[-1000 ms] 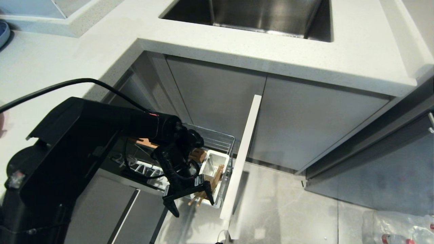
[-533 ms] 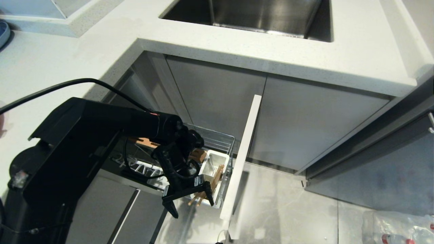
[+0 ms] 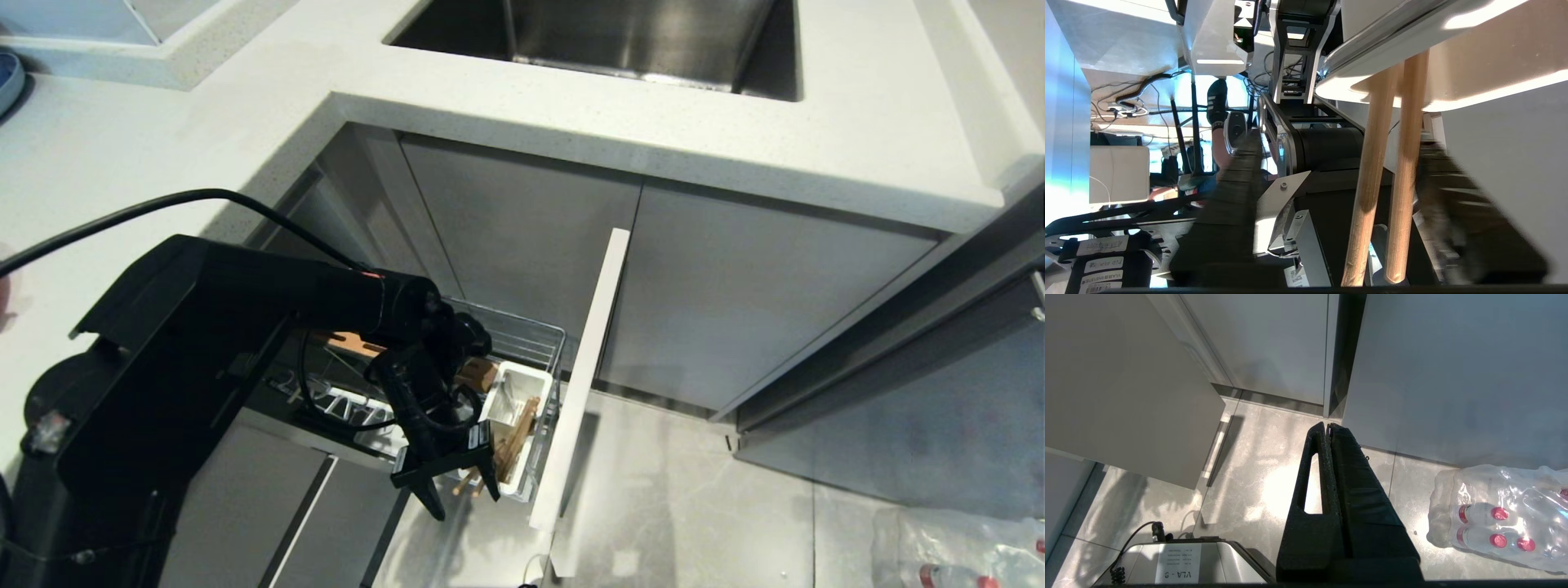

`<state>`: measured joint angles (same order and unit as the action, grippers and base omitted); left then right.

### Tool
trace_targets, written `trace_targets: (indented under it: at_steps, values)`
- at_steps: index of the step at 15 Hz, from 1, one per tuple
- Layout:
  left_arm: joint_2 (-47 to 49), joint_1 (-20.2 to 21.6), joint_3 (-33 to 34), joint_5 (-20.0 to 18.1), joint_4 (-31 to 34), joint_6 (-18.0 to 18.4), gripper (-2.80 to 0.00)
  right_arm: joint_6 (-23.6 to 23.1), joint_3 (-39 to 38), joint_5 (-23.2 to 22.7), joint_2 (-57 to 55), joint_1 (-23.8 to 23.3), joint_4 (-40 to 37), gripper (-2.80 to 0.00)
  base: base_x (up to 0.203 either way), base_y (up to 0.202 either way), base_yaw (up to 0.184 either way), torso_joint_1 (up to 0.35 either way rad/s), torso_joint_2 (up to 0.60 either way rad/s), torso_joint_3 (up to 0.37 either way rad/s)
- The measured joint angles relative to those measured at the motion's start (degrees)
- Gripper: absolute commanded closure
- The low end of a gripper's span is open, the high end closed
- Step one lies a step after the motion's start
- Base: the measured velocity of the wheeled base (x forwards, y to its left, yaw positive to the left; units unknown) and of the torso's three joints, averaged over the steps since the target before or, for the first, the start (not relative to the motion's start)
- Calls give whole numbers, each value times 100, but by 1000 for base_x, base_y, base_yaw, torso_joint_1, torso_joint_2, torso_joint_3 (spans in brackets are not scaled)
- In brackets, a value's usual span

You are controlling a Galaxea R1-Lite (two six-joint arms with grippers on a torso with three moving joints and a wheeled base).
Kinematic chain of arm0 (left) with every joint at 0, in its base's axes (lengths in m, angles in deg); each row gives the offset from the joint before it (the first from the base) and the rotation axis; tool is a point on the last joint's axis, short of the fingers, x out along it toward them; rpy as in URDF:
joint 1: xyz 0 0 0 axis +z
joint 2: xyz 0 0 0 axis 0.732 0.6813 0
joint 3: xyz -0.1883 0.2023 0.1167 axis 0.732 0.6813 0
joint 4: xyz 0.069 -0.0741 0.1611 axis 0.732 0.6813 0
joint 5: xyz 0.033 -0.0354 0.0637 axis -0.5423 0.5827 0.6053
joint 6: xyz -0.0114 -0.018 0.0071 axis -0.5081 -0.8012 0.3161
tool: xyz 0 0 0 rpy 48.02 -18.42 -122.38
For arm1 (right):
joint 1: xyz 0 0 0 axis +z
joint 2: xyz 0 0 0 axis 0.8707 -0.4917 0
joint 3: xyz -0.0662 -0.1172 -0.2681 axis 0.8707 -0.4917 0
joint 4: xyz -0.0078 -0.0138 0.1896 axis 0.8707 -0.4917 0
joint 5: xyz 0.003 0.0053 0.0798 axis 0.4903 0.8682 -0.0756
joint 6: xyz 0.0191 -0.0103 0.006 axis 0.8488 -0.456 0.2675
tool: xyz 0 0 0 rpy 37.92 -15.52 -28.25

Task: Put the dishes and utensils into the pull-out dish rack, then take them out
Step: Take the chopsticks out of the cupboard

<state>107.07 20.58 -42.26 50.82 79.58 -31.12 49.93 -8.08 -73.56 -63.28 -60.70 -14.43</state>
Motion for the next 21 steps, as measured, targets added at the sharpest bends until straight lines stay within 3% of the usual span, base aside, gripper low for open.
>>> trace_targets:
  at_steps: [10, 13, 17, 21]
  values:
    - [-37, -28, 0, -17, -6, -54, 0, 0, 0, 0, 0, 2, 0, 0, 0, 0, 0, 0, 0, 0]
    - [-162, -56, -66, -90, 9, -341, 0, 1, 0, 0, 0, 0, 0, 0, 0, 0, 0, 0, 0, 0]
    - [-481, -110, -166, -579, 181, -546, 0, 1, 0, 0, 0, -2, 0, 0, 0, 0, 0, 0, 0, 0]
    - [-790, -187, -315, -607, 258, -992, 0, 0, 0, 0, 0, 0, 0, 0, 0, 0, 0, 0, 0, 0]
